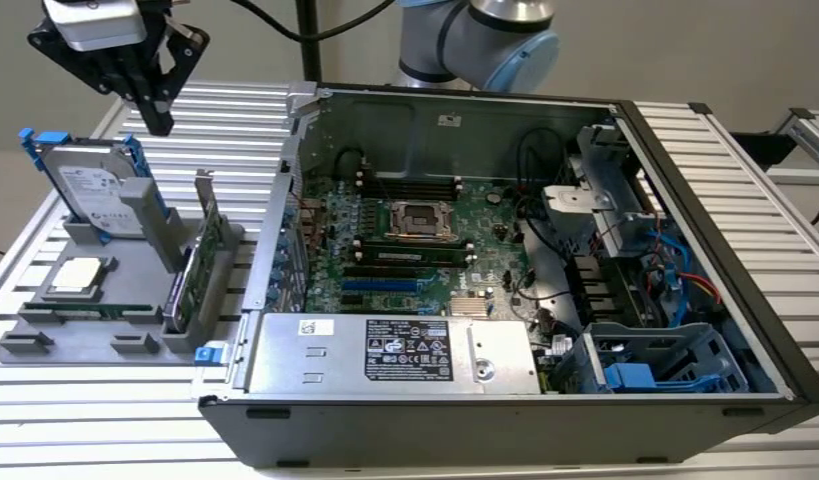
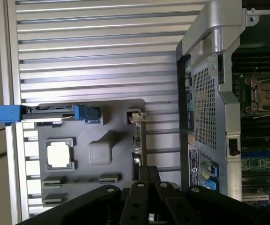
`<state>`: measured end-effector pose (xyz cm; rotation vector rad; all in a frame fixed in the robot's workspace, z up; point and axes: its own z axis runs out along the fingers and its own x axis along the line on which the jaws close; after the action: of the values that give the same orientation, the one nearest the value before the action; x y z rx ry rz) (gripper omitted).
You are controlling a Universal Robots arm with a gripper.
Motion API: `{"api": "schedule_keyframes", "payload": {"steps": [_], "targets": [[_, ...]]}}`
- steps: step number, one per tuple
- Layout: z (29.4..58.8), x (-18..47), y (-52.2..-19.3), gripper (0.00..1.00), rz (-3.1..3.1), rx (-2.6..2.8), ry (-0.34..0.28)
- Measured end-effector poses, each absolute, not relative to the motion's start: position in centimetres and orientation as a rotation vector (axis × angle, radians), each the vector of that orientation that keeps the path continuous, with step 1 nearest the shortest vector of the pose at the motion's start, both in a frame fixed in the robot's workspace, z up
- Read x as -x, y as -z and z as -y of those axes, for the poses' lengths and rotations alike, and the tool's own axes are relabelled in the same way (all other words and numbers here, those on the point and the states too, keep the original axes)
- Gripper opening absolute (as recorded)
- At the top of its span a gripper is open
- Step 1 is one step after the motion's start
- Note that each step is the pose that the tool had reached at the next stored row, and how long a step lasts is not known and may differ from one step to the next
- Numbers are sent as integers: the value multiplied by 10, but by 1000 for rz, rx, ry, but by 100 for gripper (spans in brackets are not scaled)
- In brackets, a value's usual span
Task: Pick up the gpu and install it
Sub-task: 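Reach for the gpu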
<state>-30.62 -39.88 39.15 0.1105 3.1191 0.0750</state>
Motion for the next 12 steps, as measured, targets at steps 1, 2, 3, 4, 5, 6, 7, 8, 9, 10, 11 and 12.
{"api": "schedule_keyframes", "payload": {"steps": [1,2,3,4,5,6,7,8,9,10,11,12], "targets": [[399,308,-391,0,-3119,-110,-75],[399,309,-391,0,-3119,-111,-75],[399,310,-391,0,-3119,-111,-75],[399,311,-391,0,-3119,-111,-75],[399,312,-391,0,-3119,-110,-75],[399,312,-391,0,-3119,-111,-75],[399,312,-391,0,-3119,-110,-75],[399,313,-391,0,-3119,-110,-75],[399,313,-391,0,-3119,-110,-75],[399,313,-391,0,-3119,-110,-75],[399,313,-391,0,-3119,-111,-75],[399,313,-391,0,-3119,-110,-75]]}}
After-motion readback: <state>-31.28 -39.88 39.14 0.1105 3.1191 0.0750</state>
